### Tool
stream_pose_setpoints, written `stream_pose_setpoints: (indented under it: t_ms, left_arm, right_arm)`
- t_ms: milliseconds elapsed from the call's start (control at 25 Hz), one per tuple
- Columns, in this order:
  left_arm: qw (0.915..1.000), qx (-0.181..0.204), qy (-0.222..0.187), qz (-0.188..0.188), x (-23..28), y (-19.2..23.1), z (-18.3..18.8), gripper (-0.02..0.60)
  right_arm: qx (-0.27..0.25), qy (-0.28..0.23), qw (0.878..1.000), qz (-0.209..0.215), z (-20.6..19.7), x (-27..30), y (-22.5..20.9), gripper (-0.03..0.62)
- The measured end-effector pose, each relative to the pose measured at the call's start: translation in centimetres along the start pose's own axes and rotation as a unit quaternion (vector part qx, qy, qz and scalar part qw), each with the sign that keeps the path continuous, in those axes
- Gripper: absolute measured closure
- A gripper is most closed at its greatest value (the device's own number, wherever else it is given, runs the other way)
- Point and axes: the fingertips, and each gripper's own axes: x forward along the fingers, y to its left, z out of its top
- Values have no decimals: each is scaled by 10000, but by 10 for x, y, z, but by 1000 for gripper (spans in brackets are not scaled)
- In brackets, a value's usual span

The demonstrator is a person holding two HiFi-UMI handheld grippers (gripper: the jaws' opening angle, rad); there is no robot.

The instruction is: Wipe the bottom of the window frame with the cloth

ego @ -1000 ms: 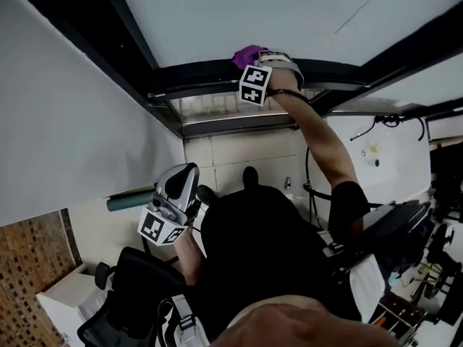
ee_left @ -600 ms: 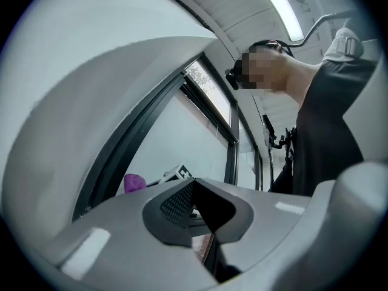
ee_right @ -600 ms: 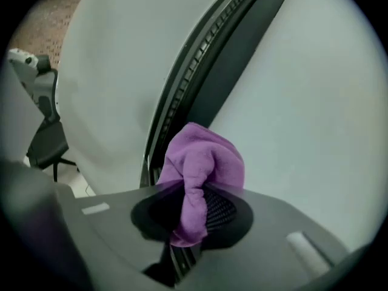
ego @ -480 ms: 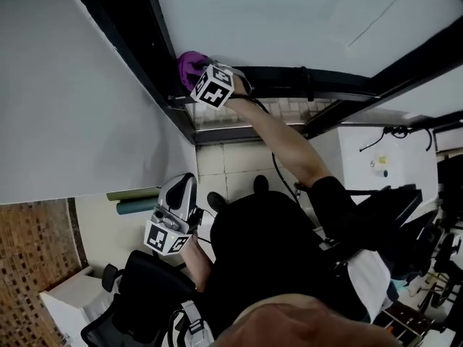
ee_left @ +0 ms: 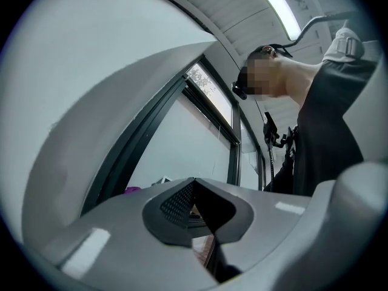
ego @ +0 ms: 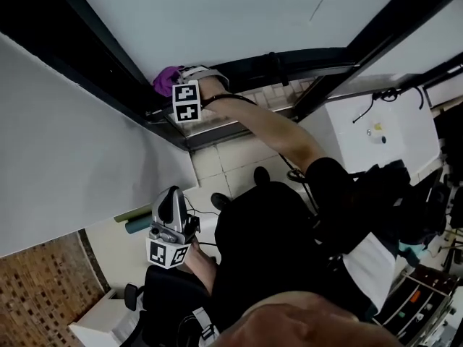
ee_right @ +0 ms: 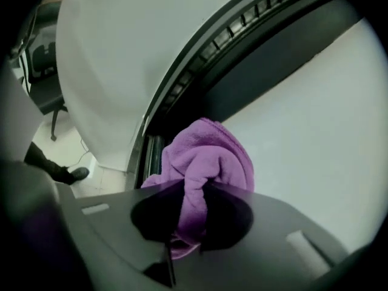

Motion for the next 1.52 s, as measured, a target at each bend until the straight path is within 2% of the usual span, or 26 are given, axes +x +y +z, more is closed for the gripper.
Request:
stream_pose_setpoints:
  t_ms: [160,360,560,760,880,1040,1160,1280,1400,1520]
  left_arm:
    - [9998,-74,69,-147,13,-5,-6,581]
    - [9991,-167,149,-356,34,-15,-15,581]
    - [9983,-162,214,-514,49,-21,-18,581]
    - [9978,-187,240,-591,56,-27,-23,581]
    - [9978,-171,225,-599,57,-31,-24,581]
    - [9982,-158,209,-539,54,-28,-24,581]
    - [9984,-205,201,-482,54,-24,-26,581]
    - [9983,-230,207,-498,57,-25,-27,581]
    - [9978,-201,224,-586,61,-29,-27,581]
    - [9975,-185,216,-648,65,-32,-26,581]
  right_arm:
    - [-425,748,9961,-191,-73,-19,-8,534]
    - [-557,1585,9854,-265,-165,-46,-18,534]
    - [-940,2383,9660,-350,-221,-62,-23,533]
    - [-947,2425,9648,-364,-230,-66,-22,533]
    - [-762,2229,9716,-212,-228,-65,-21,533]
    - [252,1545,9876,97,-224,-90,-29,530]
    - [736,1543,9853,-10,-241,-121,-55,530]
    - [500,1794,9825,19,-254,-118,-60,530]
    - [-228,2194,9754,-19,-259,-95,-48,530]
    - [-740,2510,9648,-252,-264,-88,-45,533]
